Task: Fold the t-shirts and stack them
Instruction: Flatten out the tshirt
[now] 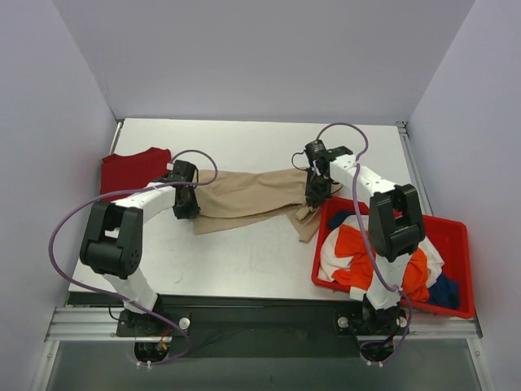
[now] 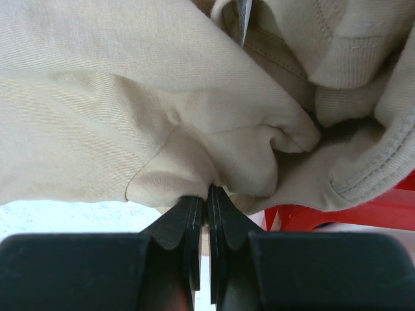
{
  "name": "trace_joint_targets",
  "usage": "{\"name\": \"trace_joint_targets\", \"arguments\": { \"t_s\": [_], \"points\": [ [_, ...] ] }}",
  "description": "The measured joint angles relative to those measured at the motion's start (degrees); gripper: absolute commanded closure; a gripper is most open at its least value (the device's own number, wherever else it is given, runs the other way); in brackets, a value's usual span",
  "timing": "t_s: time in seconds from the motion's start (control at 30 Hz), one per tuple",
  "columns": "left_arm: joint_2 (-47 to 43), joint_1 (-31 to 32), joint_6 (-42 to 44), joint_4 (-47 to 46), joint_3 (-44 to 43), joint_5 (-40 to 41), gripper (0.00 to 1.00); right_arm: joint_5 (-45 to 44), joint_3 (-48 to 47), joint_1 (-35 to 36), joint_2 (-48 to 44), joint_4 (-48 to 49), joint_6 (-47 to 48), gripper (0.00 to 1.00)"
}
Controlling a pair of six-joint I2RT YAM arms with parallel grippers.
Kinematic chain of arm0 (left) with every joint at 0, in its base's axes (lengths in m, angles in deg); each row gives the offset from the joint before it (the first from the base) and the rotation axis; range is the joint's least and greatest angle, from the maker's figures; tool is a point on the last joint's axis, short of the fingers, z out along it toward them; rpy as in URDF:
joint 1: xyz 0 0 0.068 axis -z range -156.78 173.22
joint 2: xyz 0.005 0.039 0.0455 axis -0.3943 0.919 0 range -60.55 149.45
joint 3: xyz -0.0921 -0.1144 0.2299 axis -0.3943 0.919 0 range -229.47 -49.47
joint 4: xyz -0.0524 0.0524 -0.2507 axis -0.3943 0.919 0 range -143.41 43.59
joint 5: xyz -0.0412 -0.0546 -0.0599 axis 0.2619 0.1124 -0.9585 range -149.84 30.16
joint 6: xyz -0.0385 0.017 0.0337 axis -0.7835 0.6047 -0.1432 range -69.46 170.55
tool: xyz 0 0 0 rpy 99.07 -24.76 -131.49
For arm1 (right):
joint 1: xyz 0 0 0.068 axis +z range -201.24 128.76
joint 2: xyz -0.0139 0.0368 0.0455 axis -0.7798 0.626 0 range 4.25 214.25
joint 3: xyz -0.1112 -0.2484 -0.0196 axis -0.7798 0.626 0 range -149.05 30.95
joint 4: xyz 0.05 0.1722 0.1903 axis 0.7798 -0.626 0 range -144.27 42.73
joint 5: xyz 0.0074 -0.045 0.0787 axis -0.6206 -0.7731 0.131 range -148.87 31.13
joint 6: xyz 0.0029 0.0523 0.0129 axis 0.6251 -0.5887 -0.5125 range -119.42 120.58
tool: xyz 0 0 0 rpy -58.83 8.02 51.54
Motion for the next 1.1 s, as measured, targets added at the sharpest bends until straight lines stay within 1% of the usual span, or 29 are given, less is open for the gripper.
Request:
{"name": "trace_joint_targets", "arguments": {
  "t_s": [0.13, 0.37, 0.4, 0.43, 0.53, 0.6, 0.63, 0.67, 0.77, 0.8, 0.83, 0.87, 0.9, 1.0, 1.1],
  "points": [
    [0.07, 0.04, 1.62, -0.57, -0.24, 1.14, 0.74, 0.00, 0.00, 0.00, 0.00, 0.00, 0.00, 1.00],
    [-0.66, 0.37, 5.31, 1.55, -3.04, 4.96, 0.80, 0.00, 0.00, -0.02, 0.00, 0.00, -0.04, 1.00],
    [-1.09, 0.39, 5.88, 2.01, -3.13, 5.42, 0.83, 0.00, 0.00, -0.07, 0.00, 0.00, -0.07, 1.00],
    [-1.60, 0.39, 6.40, 2.49, -3.13, 5.73, 0.89, -0.02, 0.00, -0.07, 0.00, -0.02, -0.07, 1.00],
    [-3.45, 0.57, 8.68, 4.04, -3.13, 6.05, 0.91, 0.00, 0.00, -0.11, 0.00, -0.02, -0.20, 1.00],
    [-4.35, 1.05, 9.99, 5.05, -3.23, 6.21, 0.91, -0.02, 0.00, -0.26, 0.00, 0.00, -0.28, 1.00],
    [-4.79, 1.49, 10.71, 5.86, -3.43, 6.34, 0.88, -0.02, 0.00, -0.37, 0.00, -0.02, -0.33, 1.00],
    [-5.22, 2.05, 11.72, 6.93, -3.76, 6.49, 0.77, -0.02, 0.00, -0.48, 0.00, -0.02, -0.33, 1.00],
    [-5.97, 3.85, 13.64, 10.12, -5.07, 6.32, 0.60, -0.04, 0.00, -0.83, 0.00, -0.02, -0.42, 1.00],
    [-6.01, 4.46, 13.99, 11.39, -5.62, 6.12, 0.57, -0.07, 0.00, -0.87, 0.00, -0.02, -0.46, 1.00],
    [-6.01, 4.90, 14.01, 12.61, -5.99, 5.62, 0.52, -0.07, 0.00, -0.98, 0.00, -0.02, -0.48, 1.00],
    [-6.01, 5.33, 14.14, 13.11, -6.01, 5.33, 0.52, -0.07, 0.00, -1.03, 0.00, -0.02, -0.50, 1.00],
    [-6.05, 5.70, 13.97, 14.01, -6.01, 4.57, 0.50, -0.09, 0.00, -1.09, 0.00, -0.02, -0.50, 1.00],
    [-7.26, 5.88, 13.57, 15.41, -4.66, 2.25, 0.49, -0.11, 0.00, -1.20, 0.00, -0.02, -0.48, 1.00],
    [-10.82, 4.31, 12.37, 16.15, -1.40, 0.28, 0.49, -0.15, 0.02, -1.18, 0.00, -0.02, -0.48, 1.00]
  ]
}}
